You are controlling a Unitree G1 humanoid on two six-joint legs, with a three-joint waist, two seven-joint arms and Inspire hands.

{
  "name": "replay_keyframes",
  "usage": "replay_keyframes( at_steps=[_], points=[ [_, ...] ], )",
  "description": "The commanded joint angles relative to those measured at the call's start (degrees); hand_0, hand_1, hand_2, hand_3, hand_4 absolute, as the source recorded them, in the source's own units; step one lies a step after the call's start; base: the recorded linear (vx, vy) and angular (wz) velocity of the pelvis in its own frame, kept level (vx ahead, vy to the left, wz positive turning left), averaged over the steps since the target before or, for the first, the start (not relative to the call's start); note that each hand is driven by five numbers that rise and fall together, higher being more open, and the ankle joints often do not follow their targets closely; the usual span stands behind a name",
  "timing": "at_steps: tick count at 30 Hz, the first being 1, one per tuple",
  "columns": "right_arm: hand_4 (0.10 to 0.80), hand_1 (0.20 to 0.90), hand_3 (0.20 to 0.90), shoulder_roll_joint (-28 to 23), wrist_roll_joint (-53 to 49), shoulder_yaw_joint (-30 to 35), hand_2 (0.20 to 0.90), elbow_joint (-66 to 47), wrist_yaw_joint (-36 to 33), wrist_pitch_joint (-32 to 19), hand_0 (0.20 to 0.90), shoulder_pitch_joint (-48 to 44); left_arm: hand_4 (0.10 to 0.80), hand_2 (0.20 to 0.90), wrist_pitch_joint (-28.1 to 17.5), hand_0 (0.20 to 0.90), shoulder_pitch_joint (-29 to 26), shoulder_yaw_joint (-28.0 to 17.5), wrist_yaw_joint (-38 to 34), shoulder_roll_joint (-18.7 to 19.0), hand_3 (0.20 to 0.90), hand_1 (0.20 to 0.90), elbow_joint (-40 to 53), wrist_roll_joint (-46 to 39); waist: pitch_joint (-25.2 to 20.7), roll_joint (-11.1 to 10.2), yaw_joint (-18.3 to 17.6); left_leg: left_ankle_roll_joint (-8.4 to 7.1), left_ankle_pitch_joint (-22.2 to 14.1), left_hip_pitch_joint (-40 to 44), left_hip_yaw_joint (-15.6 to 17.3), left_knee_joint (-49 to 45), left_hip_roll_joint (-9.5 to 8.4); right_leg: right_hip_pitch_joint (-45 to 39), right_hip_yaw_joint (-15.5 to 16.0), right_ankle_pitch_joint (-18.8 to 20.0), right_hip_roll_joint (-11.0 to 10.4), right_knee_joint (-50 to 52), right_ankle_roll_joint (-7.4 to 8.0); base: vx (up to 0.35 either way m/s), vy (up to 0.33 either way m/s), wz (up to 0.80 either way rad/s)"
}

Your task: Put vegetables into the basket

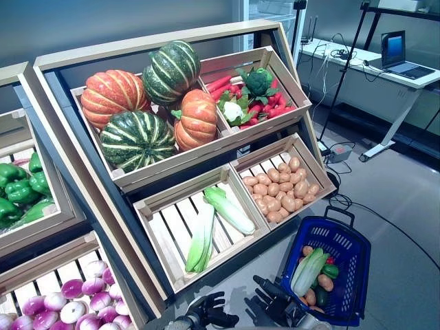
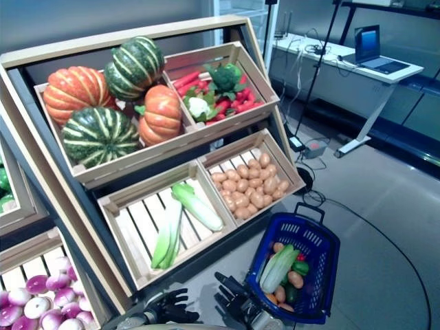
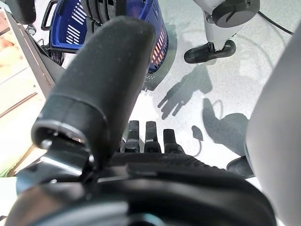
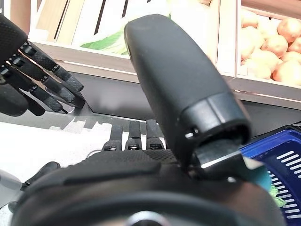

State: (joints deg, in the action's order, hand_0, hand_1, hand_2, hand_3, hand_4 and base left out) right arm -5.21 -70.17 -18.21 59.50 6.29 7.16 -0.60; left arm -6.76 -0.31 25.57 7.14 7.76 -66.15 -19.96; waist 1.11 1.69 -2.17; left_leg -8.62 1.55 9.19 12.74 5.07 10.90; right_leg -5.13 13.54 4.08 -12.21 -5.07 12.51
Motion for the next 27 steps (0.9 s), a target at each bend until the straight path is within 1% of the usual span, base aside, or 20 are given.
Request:
replay_keyframes(
  at_steps=[1, 6, 8, 11, 12, 14, 15, 17, 20, 24, 27],
  points=[
    [0.8, 0.9, 0.9, 4.05, 0.99, 1.64, 0.9, 2.05, 4.79, -0.93, 0.9, -3.54, 0.8, 0.9, -5.08, 0.9, -5.63, 0.66, 1.51, -0.33, 0.9, 0.9, -1.98, -0.63, 2.75, -1.19, -0.72, 2.76, 0.16, -1.49, 0.53, -0.07, -1.76, -1.85, 0.62, -0.73, 1.08, 0.07, -3.49, 0.0, 0.0, 0.0],
    [0.8, 0.9, 0.9, 3.55, 4.08, 0.64, 0.9, 0.21, 4.62, -3.96, 0.9, -3.87, 0.8, 0.9, -5.23, 0.9, -5.58, 0.63, 3.31, 0.18, 0.9, 0.9, -0.54, -1.36, 2.91, -1.37, -0.58, 2.65, 0.13, -1.4, 0.43, -0.07, -1.8, -1.93, 0.69, -0.73, 1.04, 0.07, -3.42, 0.0, 0.0, 0.0],
    [0.8, 0.9, 0.9, 3.13, 5.77, 0.4, 0.9, -0.46, 5.07, -5.91, 0.9, -3.94, 0.8, 0.9, -5.53, 0.9, -5.56, 0.91, 3.39, 0.39, 0.9, 0.9, 0.02, -0.88, 3.0, -1.32, -0.55, 2.65, 0.07, -1.34, 0.45, -0.07, -1.77, -2.0, 0.82, -0.75, 1.02, 0.07, -3.43, 0.0, 0.0, 0.0],
    [0.8, 0.9, 0.9, 2.05, 11.0, -0.59, 0.9, -3.63, 4.19, -10.92, 0.9, -4.28, 0.8, 0.9, -8.19, 0.9, -5.7, 1.65, 3.26, 1.28, 0.9, 0.9, 2.45, -1.06, 3.35, -1.39, -0.53, 2.58, 0.07, -1.33, 0.37, -0.07, -1.83, -2.01, 0.83, -0.7, 1.03, 0.07, -3.33, 0.0, 0.0, 0.0],
    [0.8, 0.9, 0.9, 1.98, 11.3, -0.67, 0.9, -3.87, 4.15, -11.21, 0.9, -4.27, 0.8, 0.9, -8.32, 0.9, -5.72, 1.63, 3.29, 1.34, 0.9, 0.9, 2.68, -1.21, 3.38, -1.39, -0.54, 2.57, 0.07, -1.33, 0.37, -0.07, -1.83, -2.01, 0.83, -0.69, 1.03, 0.07, -3.32, 0.0, 0.0, 0.0],
    [0.8, 0.9, 0.9, 0.71, 15.21, -1.92, 0.9, -8.77, 1.36, -14.71, 0.9, -4.28, 0.8, 0.9, -10.09, 0.9, -5.85, 1.48, 3.45, 2.49, 0.9, 0.9, 7.32, -2.09, 4.02, -1.44, -0.52, 2.53, 0.03, -1.47, 0.33, -0.07, -1.83, -1.84, 0.84, -0.65, 0.99, 0.07, -3.27, -0.044, 0.001, 0.0],
    [0.8, 0.9, 0.9, -0.36, 16.74, -2.56, 0.9, -12.66, -0.89, -15.91, 0.9, -4.32, 0.8, 0.9, -10.3, 0.9, -5.71, 1.89, 3.01, 3.73, 0.9, 0.9, 11.91, -1.57, 4.45, -1.44, -0.52, 2.53, 0.11, -1.62, 0.39, -0.07, -1.76, -1.64, 0.72, -0.56, 0.98, 0.07, -3.28, -0.059, 0.0, 0.02],
    [0.8, 0.9, 0.9, -1.27, 18.05, -2.79, 0.9, -15.28, -2.25, -16.83, 0.9, -4.31, 0.8, 0.9, -10.32, 0.9, -5.7, 2.33, 2.88, 5.02, 0.9, 0.9, 15.72, -1.82, 4.75, -1.38, -0.53, 2.58, 0.15, -1.83, 0.43, -0.07, -1.69, -1.39, 0.6, -0.5, 0.99, 0.07, -3.29, -0.054, -0.002, 0.02],
    [0.8, 0.9, 0.9, -3.45, 22.98, -2.39, 0.9, -19.72, -4.39, -22.23, 0.9, -4.03, 0.8, 0.9, -13.33, 0.9, -5.65, 2.78, 3.24, 8.11, 0.9, 0.9, 23.32, -2.76, 5.33, -1.24, -0.63, 2.73, 0.15, -2.11, 0.66, -0.07, -1.6, -1.02, 0.52, -0.44, 0.96, 0.07, -3.31, -0.035, 0.001, 0.0],
    [0.8, 0.9, 0.9, -5.07, 27.64, 0.01, 0.9, -24.55, -7.59, -26.02, 0.9, -2.49, 0.8, 0.9, -15.96, 0.9, -3.73, 0.09, 3.81, 11.65, 0.9, 0.9, 32.98, -5.42, 5.21, -1.24, -0.39, 2.96, -0.41, -2.04, 0.69, -0.07, -1.74, -1.17, 0.79, -0.75, 0.84, 0.07, -3.2, 0.0, 0.0, 0.0],
    [0.8, 0.9, 0.9, -5.95, 31.67, 1.1, 0.9, -28.5, -9.44, -27.52, 0.9, -1.22, 0.8, 0.9, -17.26, 0.9, -2.15, -2.65, 3.98, 13.55, 0.9, 0.9, 38.69, -6.03, 5.16, -1.32, -0.17, 2.98, -0.64, -1.9, 0.66, -0.07, -1.78, -1.36, 1.03, -0.83, 0.74, 0.07, -3.16, 0.0, 0.0, 0.0]
  ],
)
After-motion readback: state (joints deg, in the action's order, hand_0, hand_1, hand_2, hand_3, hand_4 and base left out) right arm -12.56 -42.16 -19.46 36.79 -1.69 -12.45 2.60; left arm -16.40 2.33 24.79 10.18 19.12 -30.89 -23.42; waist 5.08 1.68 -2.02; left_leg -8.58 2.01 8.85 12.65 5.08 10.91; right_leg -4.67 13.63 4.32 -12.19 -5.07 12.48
